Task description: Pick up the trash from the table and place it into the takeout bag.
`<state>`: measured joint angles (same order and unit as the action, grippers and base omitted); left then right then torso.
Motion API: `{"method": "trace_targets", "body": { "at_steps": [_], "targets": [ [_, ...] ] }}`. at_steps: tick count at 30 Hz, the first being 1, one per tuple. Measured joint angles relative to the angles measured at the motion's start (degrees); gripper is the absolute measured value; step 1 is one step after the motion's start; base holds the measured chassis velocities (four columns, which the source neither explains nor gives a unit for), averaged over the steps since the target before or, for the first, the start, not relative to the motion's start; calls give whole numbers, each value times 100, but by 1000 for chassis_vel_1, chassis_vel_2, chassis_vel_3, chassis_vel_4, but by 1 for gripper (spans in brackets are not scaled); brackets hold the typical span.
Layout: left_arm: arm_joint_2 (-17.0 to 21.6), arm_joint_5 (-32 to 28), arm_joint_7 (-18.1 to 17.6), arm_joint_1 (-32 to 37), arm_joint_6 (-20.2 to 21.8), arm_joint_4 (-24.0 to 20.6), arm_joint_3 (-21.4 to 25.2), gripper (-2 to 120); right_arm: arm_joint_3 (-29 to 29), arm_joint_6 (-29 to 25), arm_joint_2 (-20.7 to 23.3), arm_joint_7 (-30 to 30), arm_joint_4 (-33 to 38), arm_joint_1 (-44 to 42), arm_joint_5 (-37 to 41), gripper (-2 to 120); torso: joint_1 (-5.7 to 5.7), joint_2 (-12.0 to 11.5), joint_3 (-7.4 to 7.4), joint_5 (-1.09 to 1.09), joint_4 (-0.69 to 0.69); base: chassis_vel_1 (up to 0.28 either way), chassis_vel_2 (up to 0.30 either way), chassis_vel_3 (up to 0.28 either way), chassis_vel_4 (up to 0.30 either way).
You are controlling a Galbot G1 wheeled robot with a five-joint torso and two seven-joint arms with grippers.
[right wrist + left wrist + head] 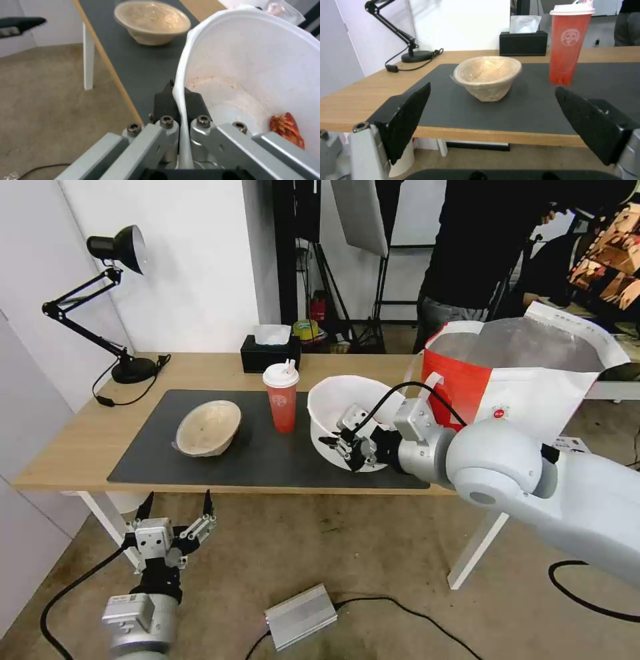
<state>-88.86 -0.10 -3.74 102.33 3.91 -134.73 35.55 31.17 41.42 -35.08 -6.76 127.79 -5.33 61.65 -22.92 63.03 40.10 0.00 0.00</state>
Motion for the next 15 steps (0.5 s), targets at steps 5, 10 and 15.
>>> {"method": "trace_targets", "body": {
  "at_steps": [5, 10, 15],
  "targets": [
    [-36, 12, 0, 12, 0, -11, -7, 100, 18, -1, -25, -65, 102, 105, 148, 0, 0, 0, 0, 0, 0, 0, 0, 0, 0],
    [-61, 21, 0, 19, 0, -13, -12, 100, 55, -2, -3, -80, 158, 293, 233, 0, 0, 0, 0, 0, 0, 0, 0, 0, 0],
    [-61, 23, 0, 22, -3, -15, -4, 100, 229, -2, 121, -68, 200, 783, 444, 0, 0, 0, 0, 0, 0, 0, 0, 0, 0]
  ]
}}
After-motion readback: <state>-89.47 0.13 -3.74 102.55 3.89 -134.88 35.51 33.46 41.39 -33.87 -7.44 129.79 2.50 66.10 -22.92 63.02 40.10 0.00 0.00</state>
